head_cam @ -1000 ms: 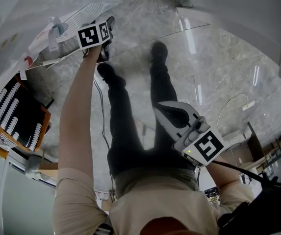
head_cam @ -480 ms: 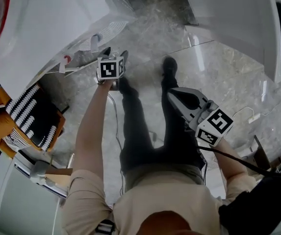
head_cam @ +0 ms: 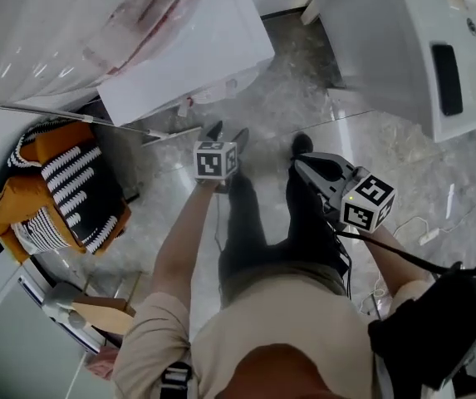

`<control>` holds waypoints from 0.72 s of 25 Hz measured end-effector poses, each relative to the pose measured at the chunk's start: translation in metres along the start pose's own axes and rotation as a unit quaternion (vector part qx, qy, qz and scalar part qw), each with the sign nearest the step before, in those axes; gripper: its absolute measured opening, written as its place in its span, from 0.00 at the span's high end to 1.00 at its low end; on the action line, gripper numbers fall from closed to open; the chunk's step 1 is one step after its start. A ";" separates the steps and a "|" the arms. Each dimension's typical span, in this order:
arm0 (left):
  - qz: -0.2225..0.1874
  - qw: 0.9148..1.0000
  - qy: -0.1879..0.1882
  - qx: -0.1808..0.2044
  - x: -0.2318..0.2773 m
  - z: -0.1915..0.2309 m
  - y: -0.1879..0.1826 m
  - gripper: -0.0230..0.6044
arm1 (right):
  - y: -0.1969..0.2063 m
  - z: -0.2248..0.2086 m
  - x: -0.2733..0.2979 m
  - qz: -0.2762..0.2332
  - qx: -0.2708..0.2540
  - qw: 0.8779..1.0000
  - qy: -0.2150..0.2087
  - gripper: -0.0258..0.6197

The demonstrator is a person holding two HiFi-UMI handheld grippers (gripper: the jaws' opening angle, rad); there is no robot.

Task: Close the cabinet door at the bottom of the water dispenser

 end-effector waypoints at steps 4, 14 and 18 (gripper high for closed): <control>-0.036 0.999 0.023 0.013 -0.045 -0.025 -0.027 0.50 | -0.029 0.024 0.009 -0.006 -0.019 1.000 -0.019 0.94; -0.126 0.991 0.027 0.024 -0.151 -0.057 -0.073 0.50 | -0.067 0.075 0.020 0.011 -0.038 0.998 -0.057 0.94; -0.140 0.989 0.045 0.013 -0.175 -0.073 -0.080 0.50 | -0.068 0.091 0.017 0.028 -0.037 0.997 -0.066 0.94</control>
Point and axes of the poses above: the fingertips, and each gripper's own axes: x forward along the fingers, z to its left, y out of its underside, the point moved 6 cm from there along -x, backward along the fingers, and after that the axes turned 5 degrees about -z, right-handed, at the moved point
